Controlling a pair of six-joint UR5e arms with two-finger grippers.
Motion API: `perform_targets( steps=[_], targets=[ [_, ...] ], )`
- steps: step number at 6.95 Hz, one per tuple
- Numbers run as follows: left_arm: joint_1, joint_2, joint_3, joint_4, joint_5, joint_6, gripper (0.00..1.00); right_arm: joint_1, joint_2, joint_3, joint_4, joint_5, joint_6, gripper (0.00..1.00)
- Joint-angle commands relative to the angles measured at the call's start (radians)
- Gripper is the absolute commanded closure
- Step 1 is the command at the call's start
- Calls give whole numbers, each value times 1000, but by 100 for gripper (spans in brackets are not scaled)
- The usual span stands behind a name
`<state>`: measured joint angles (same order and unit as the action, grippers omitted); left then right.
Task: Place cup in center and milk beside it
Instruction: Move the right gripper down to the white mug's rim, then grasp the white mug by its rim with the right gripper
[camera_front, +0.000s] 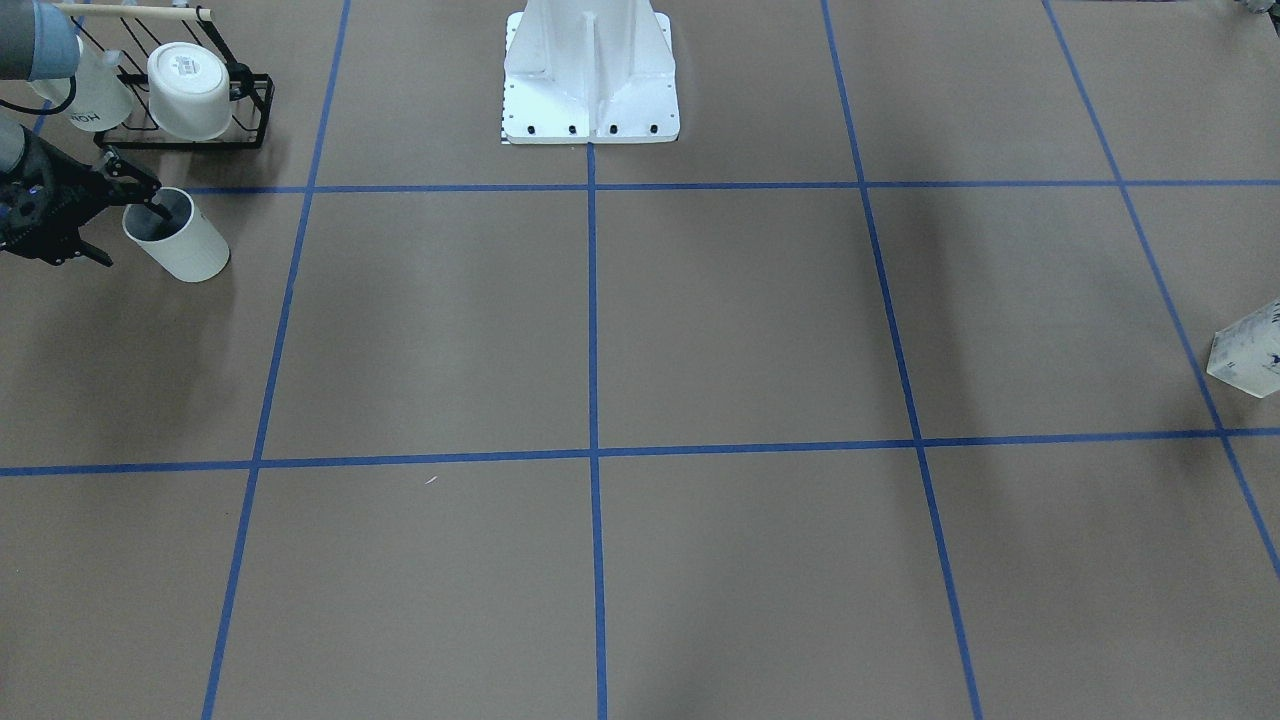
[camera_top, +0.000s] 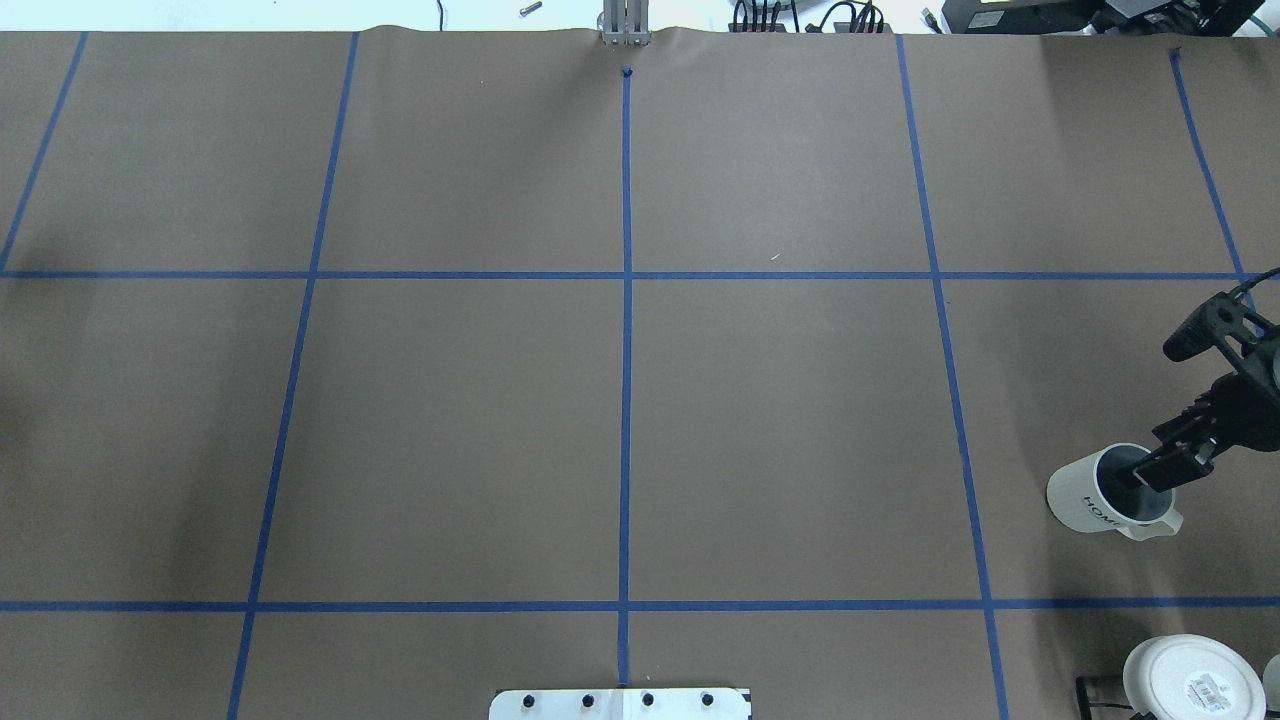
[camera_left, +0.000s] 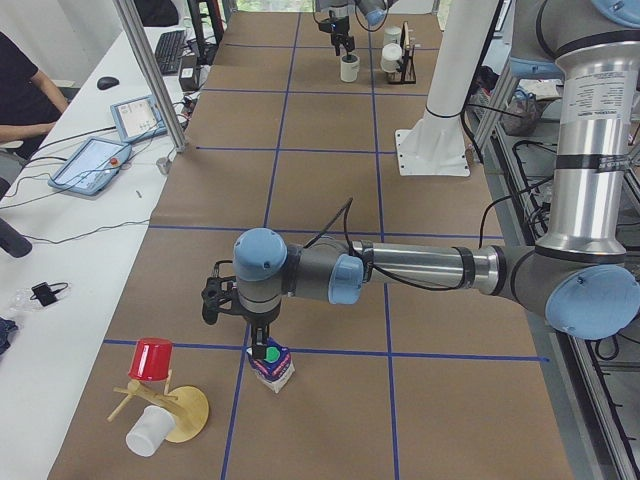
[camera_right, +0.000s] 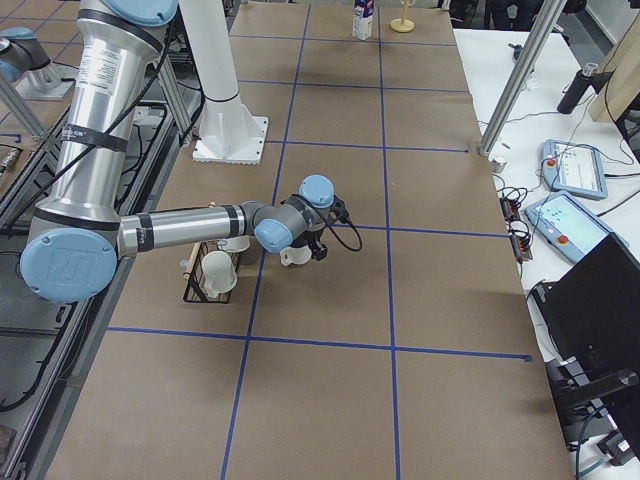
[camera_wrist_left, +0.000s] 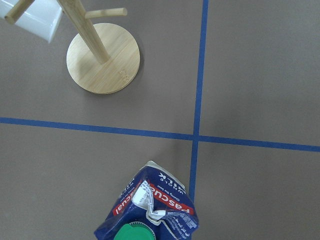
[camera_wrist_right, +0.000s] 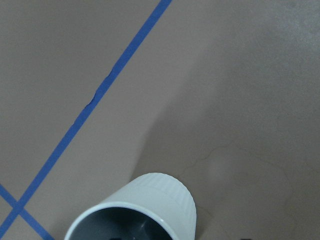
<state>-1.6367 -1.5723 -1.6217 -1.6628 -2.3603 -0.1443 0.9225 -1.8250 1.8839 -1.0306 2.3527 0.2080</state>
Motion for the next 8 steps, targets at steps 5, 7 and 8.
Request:
perform_targets(
  steps=[5, 7, 8],
  targets=[
    [1, -2, -1, 0, 1, -3, 2, 21, -8, 20, -3, -26, 14, 100],
    [2, -5, 0, 0, 1, -3, 2, 143, 114, 29, -129, 107, 21, 100],
    [2, -6, 0, 0, 1, -3, 2, 176, 300, 30, -375, 120, 21, 100]
  ],
)
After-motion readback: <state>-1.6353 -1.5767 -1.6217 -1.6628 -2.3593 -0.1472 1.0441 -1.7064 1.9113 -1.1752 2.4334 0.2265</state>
